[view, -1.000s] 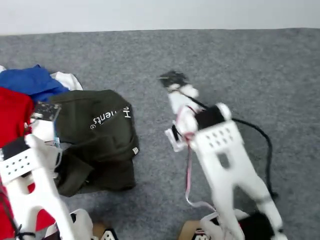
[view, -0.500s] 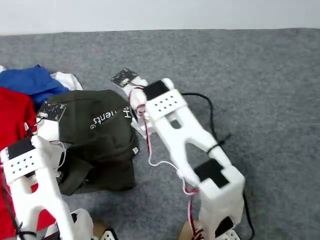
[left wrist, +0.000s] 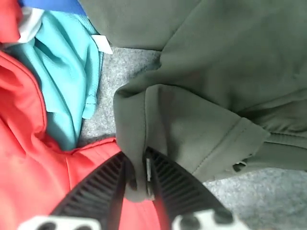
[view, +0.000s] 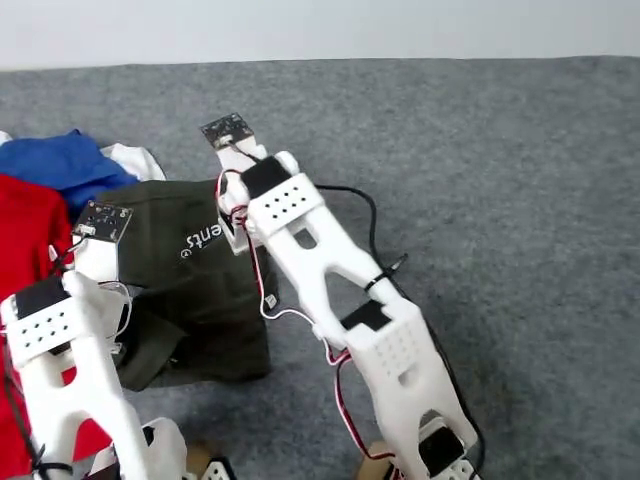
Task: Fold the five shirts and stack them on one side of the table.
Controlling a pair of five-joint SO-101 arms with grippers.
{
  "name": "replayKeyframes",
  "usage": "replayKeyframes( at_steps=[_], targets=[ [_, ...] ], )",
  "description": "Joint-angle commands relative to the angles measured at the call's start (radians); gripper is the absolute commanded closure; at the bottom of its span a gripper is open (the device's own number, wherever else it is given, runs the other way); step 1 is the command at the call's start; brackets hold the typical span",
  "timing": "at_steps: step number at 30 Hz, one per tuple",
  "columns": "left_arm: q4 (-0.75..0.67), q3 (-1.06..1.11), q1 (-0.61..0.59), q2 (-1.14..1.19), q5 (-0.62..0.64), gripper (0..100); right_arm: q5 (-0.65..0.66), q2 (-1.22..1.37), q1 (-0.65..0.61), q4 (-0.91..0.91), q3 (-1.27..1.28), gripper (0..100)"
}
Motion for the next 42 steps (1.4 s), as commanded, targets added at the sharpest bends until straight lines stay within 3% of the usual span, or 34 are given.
replayKeyframes(
  at_steps=[1, 8, 15, 24, 29, 33, 42],
  targets=[
    [-0.018, -0.007, 0.003, -0.021, -0.005, 100, -0.021, 0.045, -0.018, -0.001, -0.135, 74.2],
    [-0.018, -0.002, 0.003, -0.021, -0.005, 100, -0.017, 0.179, -0.021, 0.001, -0.238, 75.2],
    [-0.018, -0.001, 0.003, -0.021, -0.005, 100, -0.015, 0.229, -0.015, 0.002, -0.241, 99.6],
    [-0.002, -0.038, 0.003, -0.025, -0.003, 100, -0.014, 0.199, 0.030, 0.102, -0.376, 98.9],
    [0.074, -0.202, 0.009, -0.025, 0.002, 100, -0.014, 0.183, 0.099, 0.280, -0.560, 98.9],
    [0.089, -0.341, 0.014, -0.025, 0.077, 100, 0.044, 0.154, 0.203, 0.288, -0.663, 99.1],
    [0.091, -0.492, 0.196, -0.025, 0.140, 100, 0.137, 0.008, 0.417, 0.289, -0.680, 99.1]
  ],
)
